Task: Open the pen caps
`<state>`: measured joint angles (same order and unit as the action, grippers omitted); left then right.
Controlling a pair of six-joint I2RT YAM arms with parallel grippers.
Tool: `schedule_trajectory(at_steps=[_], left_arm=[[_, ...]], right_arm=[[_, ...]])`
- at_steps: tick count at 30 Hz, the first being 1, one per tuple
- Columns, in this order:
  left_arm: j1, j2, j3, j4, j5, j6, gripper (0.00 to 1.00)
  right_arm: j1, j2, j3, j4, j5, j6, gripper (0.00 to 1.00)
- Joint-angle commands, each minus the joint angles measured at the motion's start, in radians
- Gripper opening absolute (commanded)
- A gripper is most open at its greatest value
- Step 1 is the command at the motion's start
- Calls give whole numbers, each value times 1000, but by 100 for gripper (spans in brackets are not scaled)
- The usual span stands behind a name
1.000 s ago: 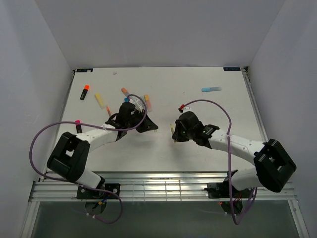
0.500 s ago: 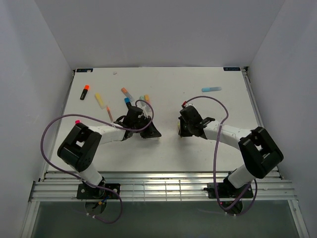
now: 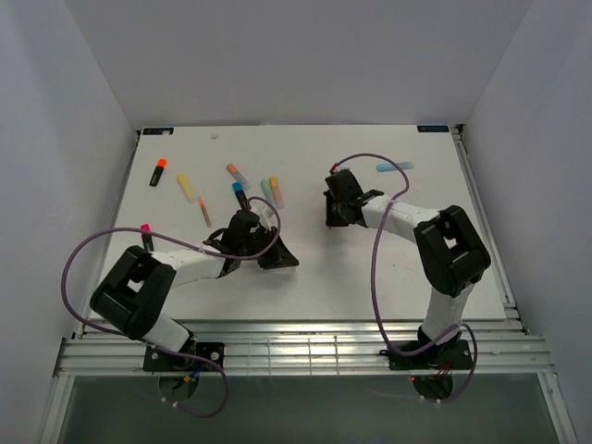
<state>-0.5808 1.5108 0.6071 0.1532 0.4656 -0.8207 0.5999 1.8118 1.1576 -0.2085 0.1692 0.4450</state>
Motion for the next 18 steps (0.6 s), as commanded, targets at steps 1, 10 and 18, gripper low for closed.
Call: schedule_trajectory(at_steps=[1,10,18], left_arm=[[-25,-11,6,60,42,-29,0],[-68,115,-38,345,102,-185,0],[-136,273,57,396,88,-204,0]], right_arm=[[-2,49,54,-26,-23,17,8],[1,103,37,32,-117,93,8],[8,98,-1,63,-149,118,17]])
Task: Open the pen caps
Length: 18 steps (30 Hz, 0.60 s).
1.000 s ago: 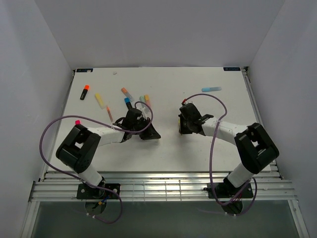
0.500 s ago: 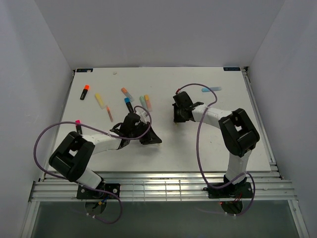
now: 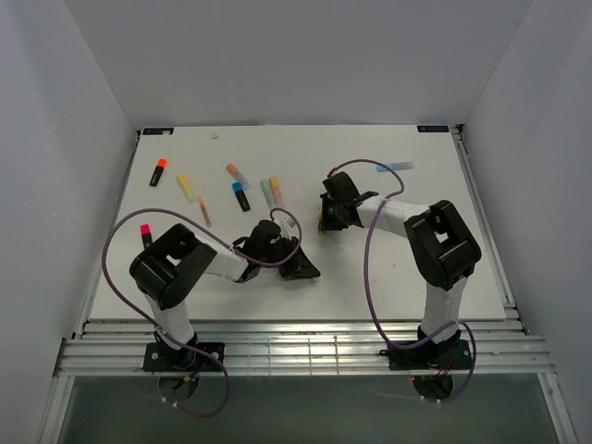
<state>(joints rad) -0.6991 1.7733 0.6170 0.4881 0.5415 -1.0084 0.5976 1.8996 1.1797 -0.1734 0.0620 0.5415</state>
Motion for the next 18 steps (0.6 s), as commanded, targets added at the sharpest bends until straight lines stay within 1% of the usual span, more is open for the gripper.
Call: schedule_trajectory(at_steps=[1,4,8,10,14,18], left_arm=[[-20,20,56,61,8,-15,0],[-30,49,85,61,6,-22,0],[-31,81,108,60,23,-29,0],[-33,97,113,60,29,-35,0],[-31,92,101,44,8,-39,2],[-33,92,101,12,0,-44,5]], right_arm=[[10,4,-26,29,-44,21,18],[10,-2,-44,38,-42,18,19],[8,-5,-61,45,-50,-2,25],[8,-4,-71,52,-51,-6,26],[7,-11,-87,71,-51,-9,32],[7,-14,-92,72,-51,-11,33]])
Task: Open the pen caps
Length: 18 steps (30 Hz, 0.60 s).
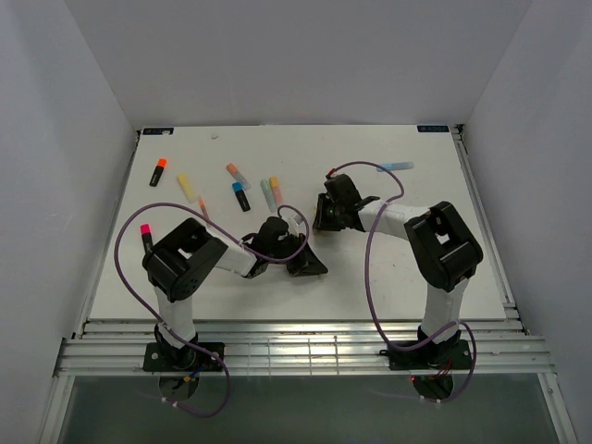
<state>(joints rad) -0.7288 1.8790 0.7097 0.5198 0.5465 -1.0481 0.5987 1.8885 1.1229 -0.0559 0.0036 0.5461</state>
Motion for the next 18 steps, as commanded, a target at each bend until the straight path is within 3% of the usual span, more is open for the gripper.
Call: schedule_trajectory(at_steps=[1,8,18], left_arm=[[-3,-9,11,-29,-5,-4,6],[-1,-12,40,-179,-48,45,9],[-3,-32,92,-368,-149,121,11]], right_arm=[[7,-2,-35,-45,7,-18,34],[7,-17,-54,-44,10,-31,63],[0,-74,-46,-50,9,-38,80]])
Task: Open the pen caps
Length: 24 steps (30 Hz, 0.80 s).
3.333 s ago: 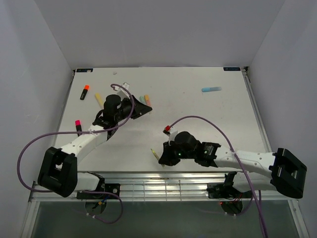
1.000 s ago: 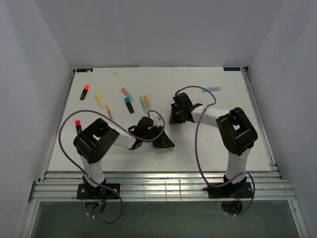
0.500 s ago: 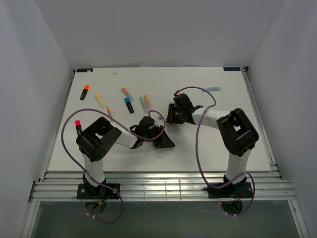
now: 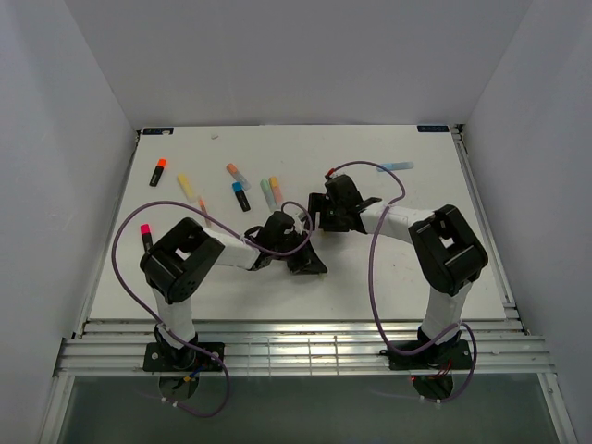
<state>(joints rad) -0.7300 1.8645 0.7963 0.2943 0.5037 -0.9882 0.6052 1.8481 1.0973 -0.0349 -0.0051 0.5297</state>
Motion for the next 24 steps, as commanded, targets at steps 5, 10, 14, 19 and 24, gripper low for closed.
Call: schedule_trajectory(at_steps=[5,10,14,19,24], left_arm=[[-3,-24,15,-172,-134,72,11],[-6,-51,-17,-164,-145,66,10],[-6,-131,-72,-181,-208,77,7],[-5,-186,-48,-352,-353,138,2],[10,-203,-2,-444,-444,178,2]], right_arm=[[-18,-56,-10,-74,16,-28,81],[-22,-13,22,-115,-16,-40,77],[-16,23,53,-169,2,-82,65],[-7,68,128,-230,82,-114,52],[7,108,170,-272,116,-128,40]])
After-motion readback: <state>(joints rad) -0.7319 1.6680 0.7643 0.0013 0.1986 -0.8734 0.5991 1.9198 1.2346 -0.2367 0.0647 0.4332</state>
